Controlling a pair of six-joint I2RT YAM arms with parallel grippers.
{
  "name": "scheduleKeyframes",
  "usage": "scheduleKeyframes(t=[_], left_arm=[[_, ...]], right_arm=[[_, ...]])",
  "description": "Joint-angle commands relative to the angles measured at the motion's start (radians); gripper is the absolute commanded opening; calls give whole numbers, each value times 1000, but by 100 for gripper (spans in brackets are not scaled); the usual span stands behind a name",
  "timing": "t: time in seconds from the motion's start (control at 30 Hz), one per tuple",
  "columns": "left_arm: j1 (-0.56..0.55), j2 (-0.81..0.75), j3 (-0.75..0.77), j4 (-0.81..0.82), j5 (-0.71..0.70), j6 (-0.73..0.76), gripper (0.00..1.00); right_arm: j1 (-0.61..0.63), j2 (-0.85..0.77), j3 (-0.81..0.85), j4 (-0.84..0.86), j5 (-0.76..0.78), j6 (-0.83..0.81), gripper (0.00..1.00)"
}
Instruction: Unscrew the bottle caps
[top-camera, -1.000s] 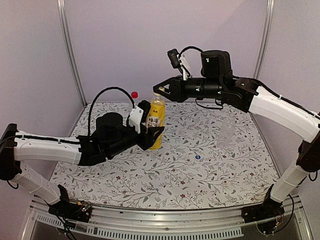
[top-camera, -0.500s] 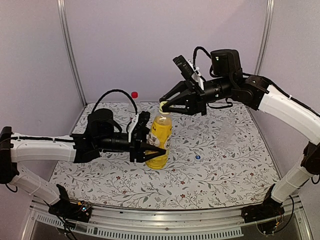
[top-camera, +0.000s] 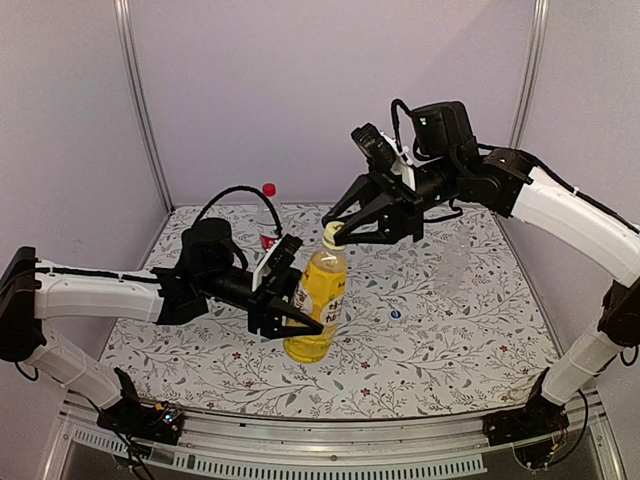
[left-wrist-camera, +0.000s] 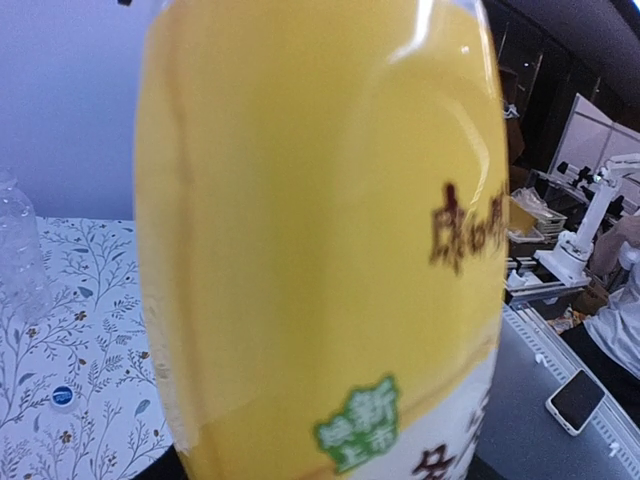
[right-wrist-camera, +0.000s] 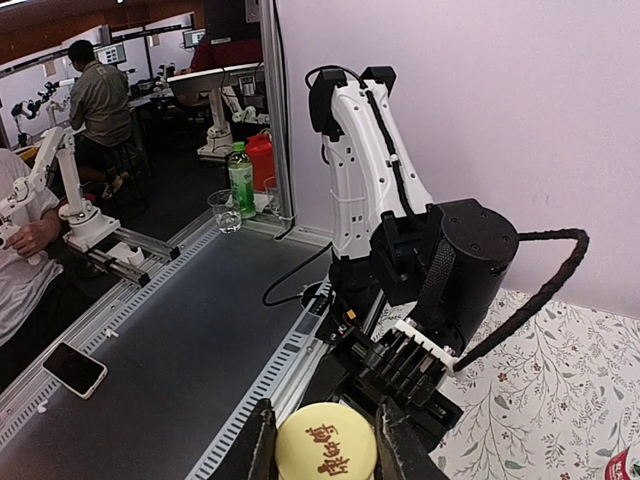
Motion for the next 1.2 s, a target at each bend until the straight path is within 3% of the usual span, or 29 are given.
scheduleKeyframes(t=[0.0,0.13,0.57,0.67,0.83,1.0,1.17], left_arm=[[13,1,16,35,17,14,52],[12,6,26,10,-27,26,52],[15,0,29,-38,-222,45,52],[14,-13,30,-49,-330,40,52],[-5,-49,25,-74,-600,21,52],[-60,-60,26,-93,-896,18,53],[-100,-44,52,-125,-1056,24,53]], right_arm=[[-11,-6,24,5,16,9,21],[-11,-5,19,23,82,47,31],[-11,-57,-21,93,202,139,80],[-11,-84,-34,151,342,228,83],[-10,-103,-25,230,754,493,83],[5,-81,-36,261,875,610,80],[31,-38,-11,246,922,617,79]])
